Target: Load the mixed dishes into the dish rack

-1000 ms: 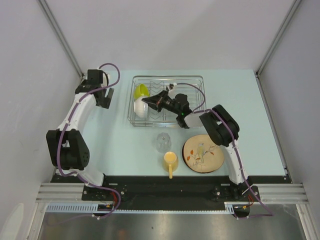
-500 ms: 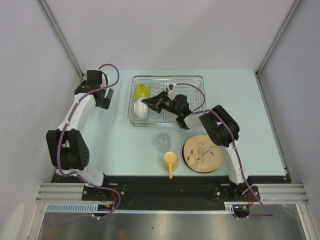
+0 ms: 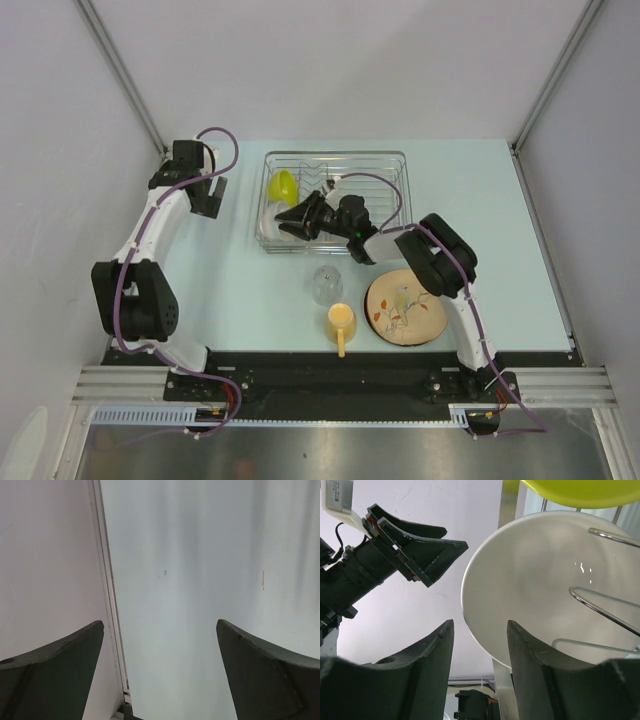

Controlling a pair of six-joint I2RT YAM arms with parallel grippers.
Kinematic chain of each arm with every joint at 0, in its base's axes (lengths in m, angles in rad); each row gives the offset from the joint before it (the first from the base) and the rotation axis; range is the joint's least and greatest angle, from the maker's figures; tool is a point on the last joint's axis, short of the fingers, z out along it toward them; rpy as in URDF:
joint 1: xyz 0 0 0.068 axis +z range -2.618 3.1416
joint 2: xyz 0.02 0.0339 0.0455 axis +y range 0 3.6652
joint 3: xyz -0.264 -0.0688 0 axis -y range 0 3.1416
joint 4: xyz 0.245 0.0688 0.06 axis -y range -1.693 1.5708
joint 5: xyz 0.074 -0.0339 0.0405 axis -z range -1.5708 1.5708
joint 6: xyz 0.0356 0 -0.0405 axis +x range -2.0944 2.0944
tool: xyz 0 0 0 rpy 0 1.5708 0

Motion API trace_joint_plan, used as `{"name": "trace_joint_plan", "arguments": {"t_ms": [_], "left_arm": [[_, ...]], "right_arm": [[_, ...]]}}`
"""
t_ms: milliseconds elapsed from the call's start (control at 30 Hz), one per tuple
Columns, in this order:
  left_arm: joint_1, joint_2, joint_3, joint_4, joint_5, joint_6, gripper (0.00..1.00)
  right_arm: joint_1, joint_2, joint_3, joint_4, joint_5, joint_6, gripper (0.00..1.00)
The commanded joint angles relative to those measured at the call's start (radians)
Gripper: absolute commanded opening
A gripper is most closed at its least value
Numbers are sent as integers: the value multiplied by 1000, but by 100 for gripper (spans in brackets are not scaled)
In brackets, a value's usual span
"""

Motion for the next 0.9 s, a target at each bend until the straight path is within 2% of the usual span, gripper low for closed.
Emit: {"name": "trace_joint_plan", "arguments": {"t_ms": [0, 167, 267, 367, 400, 467, 500, 600, 633, 700, 867], "left_arm": [[7, -50, 29, -3, 17, 0, 100], [7, -59, 50, -14, 16, 9, 100], [7, -60, 86, -35, 19, 11, 100], [7, -66, 116, -58, 25, 13, 100], [7, -76, 123, -72, 28, 11, 100], [4, -86, 136, -87, 48, 12, 100], [-5, -94, 141, -109, 57, 12, 100], [-64, -131, 144, -141, 86, 22, 100], [-90, -149, 144, -149, 86, 22, 100], [-184, -158, 153, -175, 76, 23, 100], [-362, -128, 244, -248, 46, 20, 100]], "right_arm": [[0, -71, 30, -63, -22, -71, 55], [-41, -204, -24, -160, -39, -190, 63], [-83, -353, -35, -327, -44, -332, 70], [-126, -512, -39, -557, -18, -481, 72], [-140, -557, -58, -700, 3, -525, 72], [-167, -713, -81, -880, 116, -588, 72], [-198, -770, -90, -1091, 166, -646, 73], [-250, -956, -139, -1460, 379, -671, 73], [-256, -1003, -195, -1525, 484, -656, 73], [-264, -1141, -255, -1686, 566, -634, 73], [-319, -1372, -439, -1872, 645, -508, 74]]}}
